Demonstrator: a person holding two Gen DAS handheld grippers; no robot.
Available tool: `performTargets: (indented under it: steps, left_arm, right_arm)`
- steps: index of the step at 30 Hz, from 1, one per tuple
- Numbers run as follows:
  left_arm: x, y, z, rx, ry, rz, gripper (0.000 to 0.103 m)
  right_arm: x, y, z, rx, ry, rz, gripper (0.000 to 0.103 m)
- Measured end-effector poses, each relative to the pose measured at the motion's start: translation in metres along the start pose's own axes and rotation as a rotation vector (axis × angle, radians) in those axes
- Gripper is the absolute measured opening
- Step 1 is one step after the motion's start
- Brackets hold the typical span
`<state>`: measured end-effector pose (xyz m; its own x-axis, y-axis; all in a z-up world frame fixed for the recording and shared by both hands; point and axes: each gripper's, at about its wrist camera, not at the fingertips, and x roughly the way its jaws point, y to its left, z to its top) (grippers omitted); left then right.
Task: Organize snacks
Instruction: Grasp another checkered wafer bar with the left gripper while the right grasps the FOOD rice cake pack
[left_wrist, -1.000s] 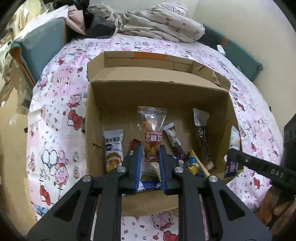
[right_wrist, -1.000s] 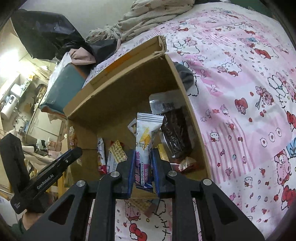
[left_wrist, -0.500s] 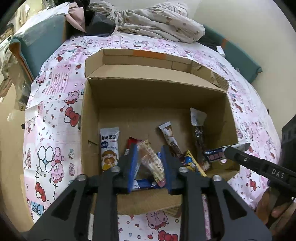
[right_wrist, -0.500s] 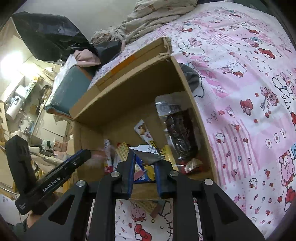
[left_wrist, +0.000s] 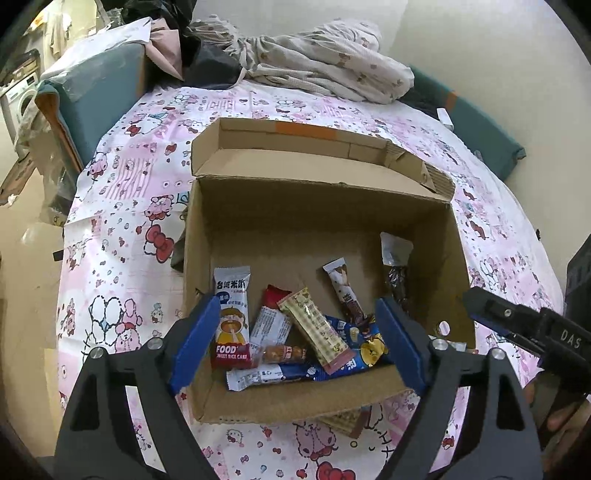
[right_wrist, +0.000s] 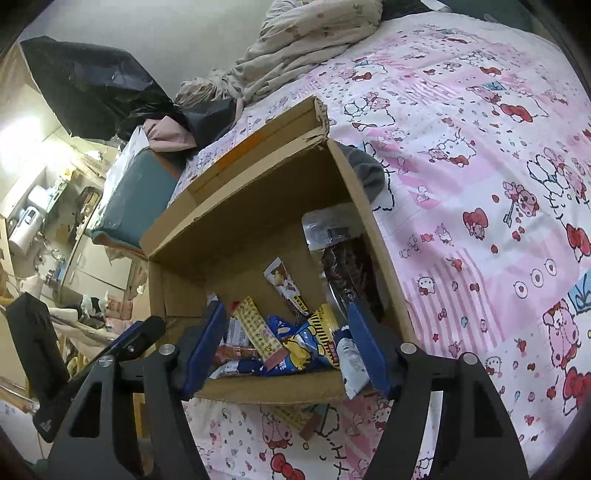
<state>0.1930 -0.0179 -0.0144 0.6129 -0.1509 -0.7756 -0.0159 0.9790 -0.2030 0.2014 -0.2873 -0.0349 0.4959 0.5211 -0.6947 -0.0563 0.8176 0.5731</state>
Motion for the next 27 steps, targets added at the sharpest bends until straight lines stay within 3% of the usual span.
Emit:
performTargets:
  steps: [5, 9, 17, 27]
  left_arm:
    - [-0.010, 0.002, -0.006, 0.006, -0.018, 0.019, 0.083]
    - [-0.019, 0.005, -0.011, -0.002, -0.019, 0.024, 0.083]
    - [-0.035, 0.009, -0.032, -0.015, -0.007, 0.030, 0.083]
    - [-0.043, 0.019, -0.054, -0.066, 0.029, 0.056, 0.083]
  right_arm:
    - [-0.011, -0.001, -0.006, 0.015, -0.011, -0.001, 0.072]
    - [-0.022, -0.002, -0.012, 0.029, -0.017, -0.008, 0.080]
    - [-0.041, -0.001, -0.028, 0.046, -0.029, -0.004, 0.080]
    - [-0.043, -0.015, -0.066, 0.120, 0.049, -0.055, 0.080]
